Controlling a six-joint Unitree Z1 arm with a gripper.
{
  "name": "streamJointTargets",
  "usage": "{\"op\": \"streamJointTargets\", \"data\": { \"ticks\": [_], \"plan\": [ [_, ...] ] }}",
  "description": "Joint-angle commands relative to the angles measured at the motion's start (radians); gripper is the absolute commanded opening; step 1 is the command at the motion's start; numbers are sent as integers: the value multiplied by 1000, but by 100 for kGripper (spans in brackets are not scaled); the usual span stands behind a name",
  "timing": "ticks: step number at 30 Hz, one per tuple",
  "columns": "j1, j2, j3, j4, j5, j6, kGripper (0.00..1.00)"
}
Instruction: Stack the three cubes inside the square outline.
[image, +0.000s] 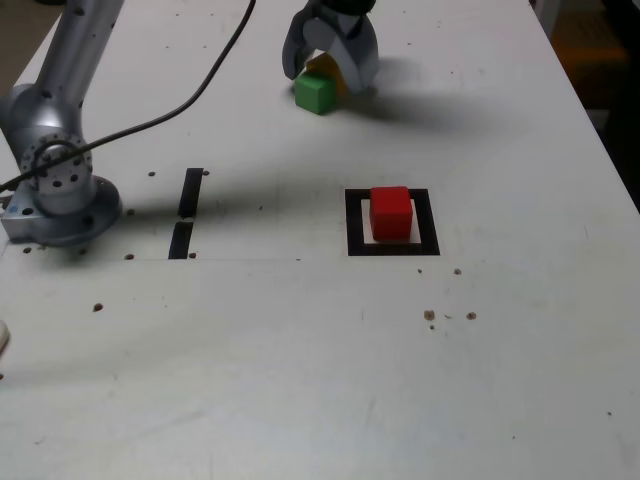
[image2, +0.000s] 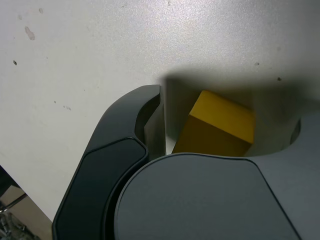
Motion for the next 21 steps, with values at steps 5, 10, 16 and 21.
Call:
{"op": "streamJointTargets", "data": {
  "ticks": [5, 10, 16, 21],
  "plan": [
    [2, -11, 3, 1, -16, 12, 46],
    [6, -6, -4, -1, -18, 21, 38],
    [9, -4, -6, -6, -33, 24, 31],
    [15, -4, -9, -9, -36, 33, 30]
  ]
}}
